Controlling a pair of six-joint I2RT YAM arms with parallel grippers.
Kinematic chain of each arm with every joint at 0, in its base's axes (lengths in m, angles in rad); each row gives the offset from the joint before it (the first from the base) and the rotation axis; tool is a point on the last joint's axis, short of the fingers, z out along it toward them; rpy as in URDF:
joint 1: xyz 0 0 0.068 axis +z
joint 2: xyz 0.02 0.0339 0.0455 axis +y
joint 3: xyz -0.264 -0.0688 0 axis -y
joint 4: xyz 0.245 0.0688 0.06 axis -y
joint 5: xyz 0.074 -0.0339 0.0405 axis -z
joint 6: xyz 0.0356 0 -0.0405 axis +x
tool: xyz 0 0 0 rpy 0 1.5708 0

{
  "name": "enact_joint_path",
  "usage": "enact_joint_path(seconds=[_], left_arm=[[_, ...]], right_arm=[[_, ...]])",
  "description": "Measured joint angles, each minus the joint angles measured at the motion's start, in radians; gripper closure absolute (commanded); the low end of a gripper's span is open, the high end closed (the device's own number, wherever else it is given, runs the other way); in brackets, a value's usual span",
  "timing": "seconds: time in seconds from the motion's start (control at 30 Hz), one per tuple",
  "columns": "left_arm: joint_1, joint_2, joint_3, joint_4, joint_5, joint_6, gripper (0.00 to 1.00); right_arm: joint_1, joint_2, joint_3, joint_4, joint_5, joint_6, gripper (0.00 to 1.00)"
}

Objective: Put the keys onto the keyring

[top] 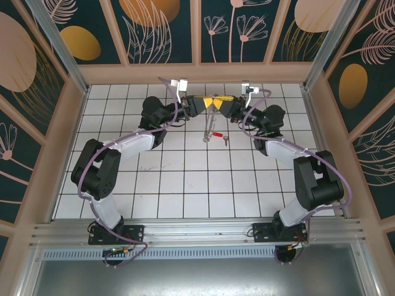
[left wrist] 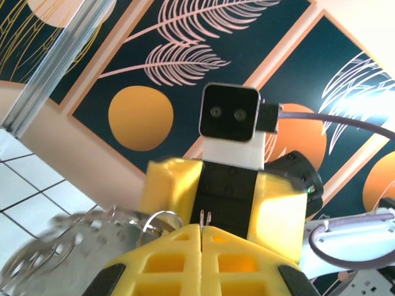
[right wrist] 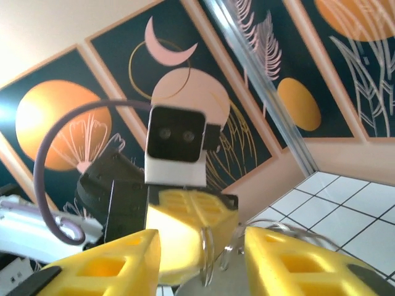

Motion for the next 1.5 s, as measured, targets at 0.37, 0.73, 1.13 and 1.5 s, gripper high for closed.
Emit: enact_joint_path(seconds=[0.37,0.73,1.13,1.5], left_arm=[[-0.001,-0.095,0.072,-0.412,-0.009,0.393,1.00],[-0.001,-0.148,0.168,-0.622,0.025,0.629,1.00],[-0.001,-0.148,0.246,-0.703,0.087,0.676,1.00],[-0.001,-0.135,0.262,-0.706,0.111,0.666,1.00]], right_arm=[[-0.112,-0.092,-0.027,-0.093,0.022,0.038,0.46],[-0.100,-0.097,-0.027,-0.120,-0.095,-0.018,0.53],[-0.023,-0.100,0.011,-0.211,-0.137,-0.141,0.57],[-0.023,-0.125,0.027,-0.225,-0.137,-0.146,0.57]])
